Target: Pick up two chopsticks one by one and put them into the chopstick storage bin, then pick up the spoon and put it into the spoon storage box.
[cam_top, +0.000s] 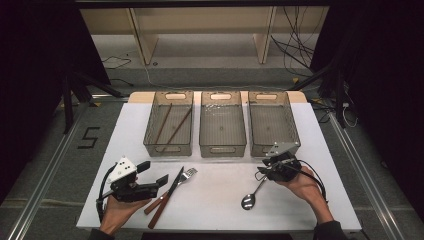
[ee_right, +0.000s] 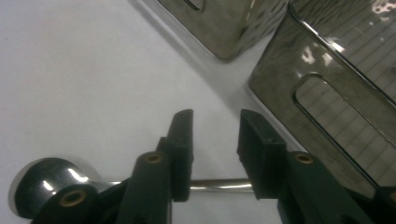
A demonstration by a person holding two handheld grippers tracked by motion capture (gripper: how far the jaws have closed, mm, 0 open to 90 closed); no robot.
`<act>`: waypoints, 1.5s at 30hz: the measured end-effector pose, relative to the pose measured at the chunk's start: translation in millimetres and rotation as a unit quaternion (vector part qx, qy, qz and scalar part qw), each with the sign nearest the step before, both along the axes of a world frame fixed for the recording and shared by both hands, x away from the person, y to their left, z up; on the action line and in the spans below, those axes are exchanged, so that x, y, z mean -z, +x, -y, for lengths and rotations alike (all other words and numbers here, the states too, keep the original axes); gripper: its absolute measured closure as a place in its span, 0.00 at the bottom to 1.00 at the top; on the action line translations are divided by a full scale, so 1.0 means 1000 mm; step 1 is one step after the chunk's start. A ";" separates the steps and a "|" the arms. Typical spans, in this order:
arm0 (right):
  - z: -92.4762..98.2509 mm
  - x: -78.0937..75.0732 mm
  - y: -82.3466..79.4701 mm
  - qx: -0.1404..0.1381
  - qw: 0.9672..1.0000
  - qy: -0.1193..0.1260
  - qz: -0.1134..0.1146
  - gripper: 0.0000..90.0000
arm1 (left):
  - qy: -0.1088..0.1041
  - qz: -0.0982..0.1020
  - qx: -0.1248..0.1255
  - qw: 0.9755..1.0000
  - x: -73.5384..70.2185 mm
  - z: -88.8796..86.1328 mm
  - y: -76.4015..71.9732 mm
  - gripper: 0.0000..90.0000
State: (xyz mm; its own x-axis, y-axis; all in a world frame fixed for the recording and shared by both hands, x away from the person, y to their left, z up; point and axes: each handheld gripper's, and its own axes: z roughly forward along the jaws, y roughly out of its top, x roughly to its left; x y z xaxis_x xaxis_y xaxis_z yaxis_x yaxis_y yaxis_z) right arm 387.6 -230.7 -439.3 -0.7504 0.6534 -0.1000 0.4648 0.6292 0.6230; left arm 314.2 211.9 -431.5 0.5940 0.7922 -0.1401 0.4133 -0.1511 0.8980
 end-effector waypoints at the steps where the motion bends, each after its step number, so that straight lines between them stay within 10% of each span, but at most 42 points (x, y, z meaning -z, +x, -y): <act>1: 0.001 0.000 -0.001 0.004 1.000 -0.002 0.002 0.79 | 0.000 0.001 -0.001 1.000 0.001 0.000 0.000 0.19; 15: 0.002 0.015 0.006 0.037 0.999 -0.017 -0.011 0.99 | 0.002 0.002 0.003 1.000 0.006 -0.005 -0.003 0.19; 45: 0.019 0.027 -0.005 0.056 0.995 -0.055 -0.069 1.00 | 0.013 0.002 0.007 1.000 0.009 -0.004 -0.004 0.19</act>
State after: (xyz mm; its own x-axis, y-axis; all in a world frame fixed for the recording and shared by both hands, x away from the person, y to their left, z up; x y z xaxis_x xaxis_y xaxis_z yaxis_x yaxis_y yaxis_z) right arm 382.8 -249.9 -466.3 -0.6852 0.7243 -0.0775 0.6117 0.6299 0.4786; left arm 310.2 216.1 -440.3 0.6060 0.7869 -0.1170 0.4076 -0.1809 0.8951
